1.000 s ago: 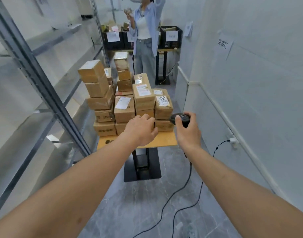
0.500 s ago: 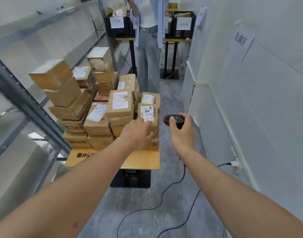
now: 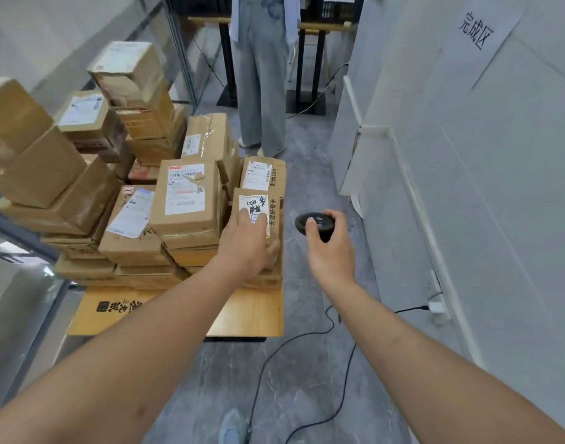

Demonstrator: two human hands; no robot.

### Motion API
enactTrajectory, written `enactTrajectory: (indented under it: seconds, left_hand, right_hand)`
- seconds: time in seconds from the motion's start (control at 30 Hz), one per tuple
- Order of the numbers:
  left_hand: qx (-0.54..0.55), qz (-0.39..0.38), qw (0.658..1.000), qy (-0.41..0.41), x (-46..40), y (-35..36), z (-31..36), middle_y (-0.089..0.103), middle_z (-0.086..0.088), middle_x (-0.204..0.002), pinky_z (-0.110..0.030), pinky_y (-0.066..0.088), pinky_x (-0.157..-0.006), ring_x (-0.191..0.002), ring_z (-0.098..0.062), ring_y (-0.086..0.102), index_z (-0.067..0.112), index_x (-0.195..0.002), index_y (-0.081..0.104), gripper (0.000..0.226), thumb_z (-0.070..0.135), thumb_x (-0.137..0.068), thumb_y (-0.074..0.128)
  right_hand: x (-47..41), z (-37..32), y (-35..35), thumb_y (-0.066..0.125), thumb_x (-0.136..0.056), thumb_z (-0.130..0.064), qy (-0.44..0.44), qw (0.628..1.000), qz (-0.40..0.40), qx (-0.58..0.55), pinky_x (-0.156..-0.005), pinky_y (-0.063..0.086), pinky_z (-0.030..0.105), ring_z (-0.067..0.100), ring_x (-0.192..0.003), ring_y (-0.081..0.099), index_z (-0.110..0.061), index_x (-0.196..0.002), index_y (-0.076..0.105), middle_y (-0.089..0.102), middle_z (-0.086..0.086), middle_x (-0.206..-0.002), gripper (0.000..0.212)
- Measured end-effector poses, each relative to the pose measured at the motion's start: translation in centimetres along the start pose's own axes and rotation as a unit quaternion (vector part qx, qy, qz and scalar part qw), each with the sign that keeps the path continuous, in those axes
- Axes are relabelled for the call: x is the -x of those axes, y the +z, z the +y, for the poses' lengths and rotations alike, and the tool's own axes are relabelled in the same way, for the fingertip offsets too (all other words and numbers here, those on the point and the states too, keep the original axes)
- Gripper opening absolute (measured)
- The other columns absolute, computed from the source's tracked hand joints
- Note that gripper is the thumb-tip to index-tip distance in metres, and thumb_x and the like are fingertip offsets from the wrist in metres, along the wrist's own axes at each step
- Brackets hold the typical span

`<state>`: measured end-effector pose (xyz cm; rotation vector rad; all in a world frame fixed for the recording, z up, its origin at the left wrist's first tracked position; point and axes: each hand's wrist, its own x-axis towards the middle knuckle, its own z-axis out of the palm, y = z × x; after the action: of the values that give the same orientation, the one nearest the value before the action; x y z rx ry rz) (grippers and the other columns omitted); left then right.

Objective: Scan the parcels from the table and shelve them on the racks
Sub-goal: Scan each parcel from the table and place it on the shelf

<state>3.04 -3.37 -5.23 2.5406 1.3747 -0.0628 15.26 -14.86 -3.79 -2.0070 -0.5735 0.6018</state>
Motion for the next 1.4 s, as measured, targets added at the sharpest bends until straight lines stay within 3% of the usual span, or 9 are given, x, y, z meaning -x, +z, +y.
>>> enactTrajectory:
  seconds: [0.23, 0.53, 0.77, 0.93, 1.13, 1.3, 1.4]
  left_hand:
    - [0.019, -0.013, 0.997, -0.068, -2.3, 2.9, -1.1, 0.021, -0.026, -0.160, -0.053, 0.043, -0.110, -0.138, -0.045, 0.037, 0.017, -0.137, 0.043, 0.075, 0.072, -0.089, 0.060]
    - [0.062, -0.024, 0.994, -0.088, -1.8, 3.3, -0.9, 0.002, -0.028, -0.166, -0.052, 0.041, -0.113, -0.144, -0.045, 0.030, 0.018, -0.153, 0.028, 0.105, 0.078, -0.076, 0.069]
    - [0.131, -0.018, 0.990, -0.048, -0.2, 3.4, -0.8, 0.026, -0.018, -0.154, -0.046, 0.042, -0.113, -0.137, -0.037, 0.036, 0.014, -0.162, 0.011, 0.129, 0.070, -0.062, 0.072]
    - [0.132, -0.025, 0.990, -0.042, 1.1, 3.9, -1.1, 0.020, -0.012, -0.164, -0.046, 0.030, -0.122, -0.147, -0.036, 0.023, 0.007, -0.164, 0.005, 0.138, 0.067, -0.059, 0.071]
    - [0.222, -0.025, 0.964, -0.147, 1.5, 5.2, -0.8, 0.020, -0.018, -0.161, -0.047, 0.031, -0.123, -0.149, -0.037, 0.026, 0.004, -0.164, -0.008, 0.149, 0.067, -0.066, 0.085]
    - [0.257, -0.004, 0.954, -0.157, 2.0, 5.5, -1.0, 0.032, -0.015, -0.147, -0.047, 0.041, -0.116, -0.139, -0.035, 0.040, 0.008, -0.162, 0.009, 0.139, 0.060, -0.062, 0.090]
    - [0.239, 0.004, 0.964, -0.116, 2.7, 4.8, -1.7, 0.033, -0.009, -0.145, -0.045, 0.041, -0.115, -0.138, -0.031, 0.039, 0.014, -0.162, 0.012, 0.139, 0.060, -0.057, 0.091]
  right_hand:
    - [-2.4, 1.1, 2.2, 0.056, -0.100, -0.055, 0.028, 0.999, 0.013, 0.010, -0.095, 0.052, 0.043, 0.015, -0.102, 0.062, -0.047, -0.126, 0.048, 0.065, -0.015, -0.112, 0.028]
    - [-2.6, 2.2, 2.6, 0.056, -0.101, -0.053, 0.047, 0.999, 0.013, 0.003, -0.085, 0.054, 0.038, 0.007, -0.095, 0.062, -0.045, -0.128, 0.049, 0.067, -0.014, -0.112, 0.029]
    - [-2.4, 2.4, 1.7, 0.055, -0.102, -0.053, 0.043, 0.999, 0.012, -0.003, -0.082, 0.049, 0.035, 0.003, -0.092, 0.058, -0.044, -0.128, 0.049, 0.063, -0.019, -0.105, 0.029]
    - [-1.9, 2.3, 1.7, 0.056, -0.102, -0.052, 0.034, 0.999, 0.010, -0.006, -0.084, 0.049, 0.035, 0.009, -0.098, 0.060, -0.042, -0.130, 0.050, 0.064, -0.017, -0.109, 0.030]
    - [-1.2, 2.9, 1.6, 0.055, -0.102, -0.053, 0.034, 0.999, 0.010, 0.000, -0.088, 0.056, 0.041, 0.009, -0.098, 0.062, -0.046, -0.127, 0.048, 0.065, -0.018, -0.107, 0.027]
    - [-0.4, 2.8, 1.1, 0.054, -0.099, -0.057, 0.030, 1.000, 0.002, -0.001, -0.089, 0.058, 0.046, 0.014, -0.099, 0.066, -0.051, -0.124, 0.047, 0.064, -0.021, -0.107, 0.026]
    - [0.3, 2.1, 0.4, 0.055, -0.102, -0.053, 0.005, 1.000, -0.007, -0.004, -0.078, 0.051, 0.030, 0.001, -0.094, 0.061, -0.050, -0.123, 0.047, 0.060, -0.026, -0.102, 0.023]
